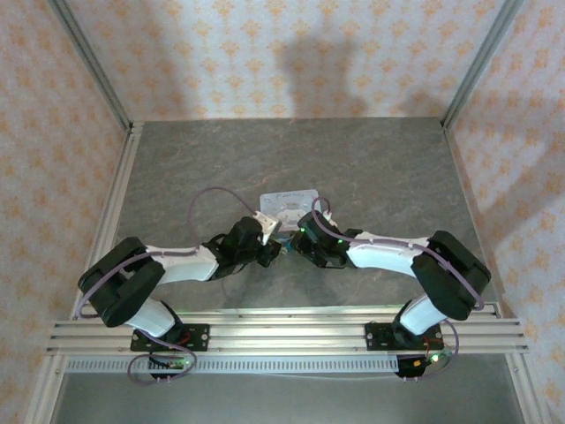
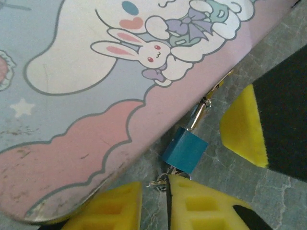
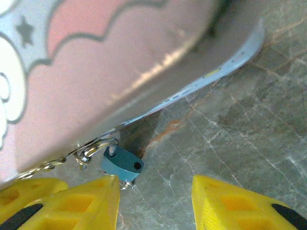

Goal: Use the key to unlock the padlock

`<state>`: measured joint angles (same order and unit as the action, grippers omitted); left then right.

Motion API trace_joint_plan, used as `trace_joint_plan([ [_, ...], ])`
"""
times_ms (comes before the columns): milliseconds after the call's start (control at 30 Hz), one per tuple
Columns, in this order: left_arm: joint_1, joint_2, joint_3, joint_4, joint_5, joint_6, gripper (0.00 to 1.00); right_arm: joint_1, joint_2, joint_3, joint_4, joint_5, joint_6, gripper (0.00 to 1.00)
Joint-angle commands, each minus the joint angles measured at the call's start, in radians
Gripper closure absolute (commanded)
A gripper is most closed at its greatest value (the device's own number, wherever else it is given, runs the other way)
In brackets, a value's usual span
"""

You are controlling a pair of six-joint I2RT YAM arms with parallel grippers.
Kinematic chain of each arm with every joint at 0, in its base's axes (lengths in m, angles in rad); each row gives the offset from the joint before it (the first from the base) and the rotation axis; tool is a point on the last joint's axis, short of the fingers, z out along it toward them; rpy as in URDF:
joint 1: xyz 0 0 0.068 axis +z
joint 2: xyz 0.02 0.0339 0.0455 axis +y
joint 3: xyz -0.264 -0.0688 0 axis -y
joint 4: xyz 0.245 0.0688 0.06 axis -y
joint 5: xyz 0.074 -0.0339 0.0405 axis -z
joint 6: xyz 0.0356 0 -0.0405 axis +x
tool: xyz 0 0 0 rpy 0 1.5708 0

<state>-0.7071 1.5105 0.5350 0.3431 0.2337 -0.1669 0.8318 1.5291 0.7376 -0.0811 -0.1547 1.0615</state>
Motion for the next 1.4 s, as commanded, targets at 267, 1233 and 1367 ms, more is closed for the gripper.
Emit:
trace_joint_plan([
  [267, 0.064, 0.116, 0.048, 0.055, 0.176, 0.007, 0.55, -0.006, -0.018, 0.036, -0.009, 0.062, 0.018, 0.62],
  [1233, 0.063, 0.245, 0.064, 0.255, 0.34, 0.049, 0.57, -0.099, 0.102, -0.153, 0.34, -0.078, 0.188, 0.74],
  [1367, 0.064, 0.261, 0.074, 0.247, 0.324, 0.052, 0.58, -0.1, 0.114, -0.16, 0.355, -0.089, 0.196, 0.77],
])
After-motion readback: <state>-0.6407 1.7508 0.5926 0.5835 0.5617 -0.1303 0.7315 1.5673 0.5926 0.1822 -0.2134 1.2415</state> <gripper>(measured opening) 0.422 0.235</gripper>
